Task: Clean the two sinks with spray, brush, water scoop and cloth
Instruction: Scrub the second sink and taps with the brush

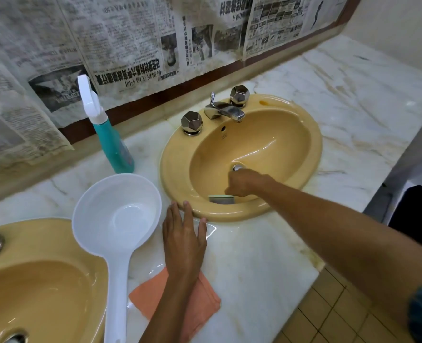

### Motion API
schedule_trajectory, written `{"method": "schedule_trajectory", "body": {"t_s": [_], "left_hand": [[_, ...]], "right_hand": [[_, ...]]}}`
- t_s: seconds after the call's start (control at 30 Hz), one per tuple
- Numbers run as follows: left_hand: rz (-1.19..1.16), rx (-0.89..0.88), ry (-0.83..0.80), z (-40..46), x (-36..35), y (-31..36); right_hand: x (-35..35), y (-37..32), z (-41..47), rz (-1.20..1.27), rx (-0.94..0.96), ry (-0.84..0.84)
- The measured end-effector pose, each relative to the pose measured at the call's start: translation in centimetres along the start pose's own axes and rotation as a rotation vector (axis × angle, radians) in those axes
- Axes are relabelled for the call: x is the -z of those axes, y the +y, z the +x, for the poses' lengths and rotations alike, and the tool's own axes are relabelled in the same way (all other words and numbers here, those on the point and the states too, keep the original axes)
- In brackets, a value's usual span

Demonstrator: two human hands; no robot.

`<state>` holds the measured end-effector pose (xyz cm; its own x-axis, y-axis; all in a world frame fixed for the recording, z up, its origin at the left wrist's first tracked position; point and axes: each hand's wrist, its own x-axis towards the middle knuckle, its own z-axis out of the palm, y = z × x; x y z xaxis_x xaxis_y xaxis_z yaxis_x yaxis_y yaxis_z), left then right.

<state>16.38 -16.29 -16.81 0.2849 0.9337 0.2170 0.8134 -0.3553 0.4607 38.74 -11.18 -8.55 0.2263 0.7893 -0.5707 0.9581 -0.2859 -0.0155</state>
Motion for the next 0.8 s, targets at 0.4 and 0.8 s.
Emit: {"method": "schedule_trajectory", "body": {"t_s": [0.4, 0.8], "left_hand": [[-0.001, 0.015, -0.023, -0.1, 0.2, 0.1], [0.019, 0.008, -0.017, -0.1, 0.3, 0.2]], "right_hand": [[0.8, 1.3, -0.8, -0.193, 0.078, 0.051], [1.1, 2.1, -1.5, -0.158, 0.099, 0.091]]}}
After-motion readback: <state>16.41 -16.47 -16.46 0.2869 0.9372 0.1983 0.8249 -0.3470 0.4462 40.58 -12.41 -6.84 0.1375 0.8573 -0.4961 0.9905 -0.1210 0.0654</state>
